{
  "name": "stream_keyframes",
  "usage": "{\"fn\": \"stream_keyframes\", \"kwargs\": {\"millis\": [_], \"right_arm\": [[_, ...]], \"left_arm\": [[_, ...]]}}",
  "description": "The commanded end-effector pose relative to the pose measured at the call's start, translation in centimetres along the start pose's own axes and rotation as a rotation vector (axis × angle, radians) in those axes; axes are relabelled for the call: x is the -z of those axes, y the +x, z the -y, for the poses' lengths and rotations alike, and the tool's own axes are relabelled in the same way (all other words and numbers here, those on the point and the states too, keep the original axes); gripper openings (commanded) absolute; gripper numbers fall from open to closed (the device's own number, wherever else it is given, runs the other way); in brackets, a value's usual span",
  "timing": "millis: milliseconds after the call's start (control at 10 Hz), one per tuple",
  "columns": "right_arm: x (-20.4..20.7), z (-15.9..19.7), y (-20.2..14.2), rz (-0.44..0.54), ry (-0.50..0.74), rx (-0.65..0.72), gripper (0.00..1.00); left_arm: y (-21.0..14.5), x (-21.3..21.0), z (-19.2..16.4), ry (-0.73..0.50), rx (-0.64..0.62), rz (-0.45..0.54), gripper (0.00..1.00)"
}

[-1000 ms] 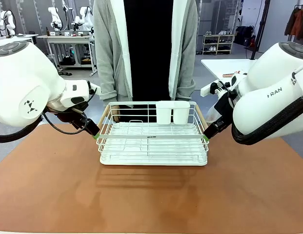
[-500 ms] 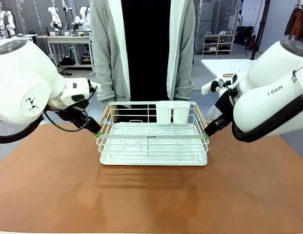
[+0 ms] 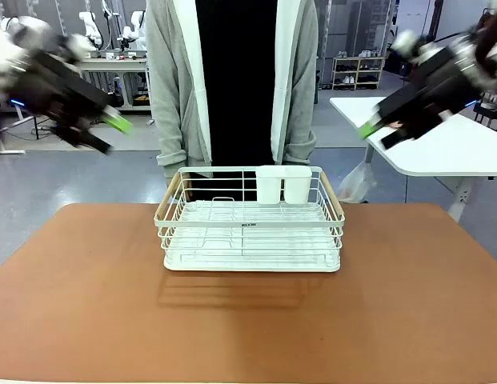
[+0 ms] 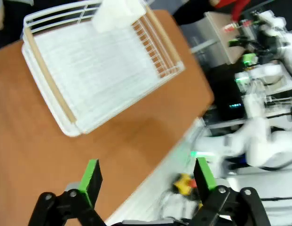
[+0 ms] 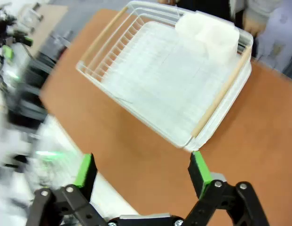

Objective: Clean the table.
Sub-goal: Pick up the Lint Roller when the human hands it over.

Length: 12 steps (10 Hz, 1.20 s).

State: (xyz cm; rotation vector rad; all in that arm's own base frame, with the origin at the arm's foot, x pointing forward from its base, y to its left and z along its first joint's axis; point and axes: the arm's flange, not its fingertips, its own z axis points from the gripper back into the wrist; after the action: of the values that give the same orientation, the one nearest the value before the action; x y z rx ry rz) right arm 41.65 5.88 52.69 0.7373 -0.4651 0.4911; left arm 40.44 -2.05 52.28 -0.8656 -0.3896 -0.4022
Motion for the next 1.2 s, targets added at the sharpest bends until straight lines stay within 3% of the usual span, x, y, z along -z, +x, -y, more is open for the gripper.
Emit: {"fn": "stream_keyframes", "kwargs": {"millis": [0,200,400,500,800,1100], "right_arm": [[-5.4,6.0,-0.8,-0.054,0.234,0.332,1.0],[-10.2,10.1,-3.8,0.037,0.362,0.455,1.0],[-12.4,14.6,-7.9,0.168,0.433,0.584,1.0],[-12.5,16.7,-9.8,0.214,0.481,0.63,1.0],[-12.6,20.9,-14.6,0.283,0.531,0.716,1.0],[-12.5,21.7,-14.7,0.263,0.502,0.705,1.0]], "left_arm": [[-1.2,-8.0,-5.2,-0.364,-0.499,0.116,1.0],[-6.4,-12.9,-9.6,-0.488,-0.685,0.281,1.0],[-11.9,-15.4,-13.9,-0.462,-0.868,0.332,1.0],[-13.8,-16.0,-15.2,-0.414,-0.916,0.312,1.0],[-16.1,-17.1,-16.9,-0.425,-0.895,0.309,1.0],[-15.9,-15.6,-17.6,-0.431,-0.885,0.305,1.0]]}}
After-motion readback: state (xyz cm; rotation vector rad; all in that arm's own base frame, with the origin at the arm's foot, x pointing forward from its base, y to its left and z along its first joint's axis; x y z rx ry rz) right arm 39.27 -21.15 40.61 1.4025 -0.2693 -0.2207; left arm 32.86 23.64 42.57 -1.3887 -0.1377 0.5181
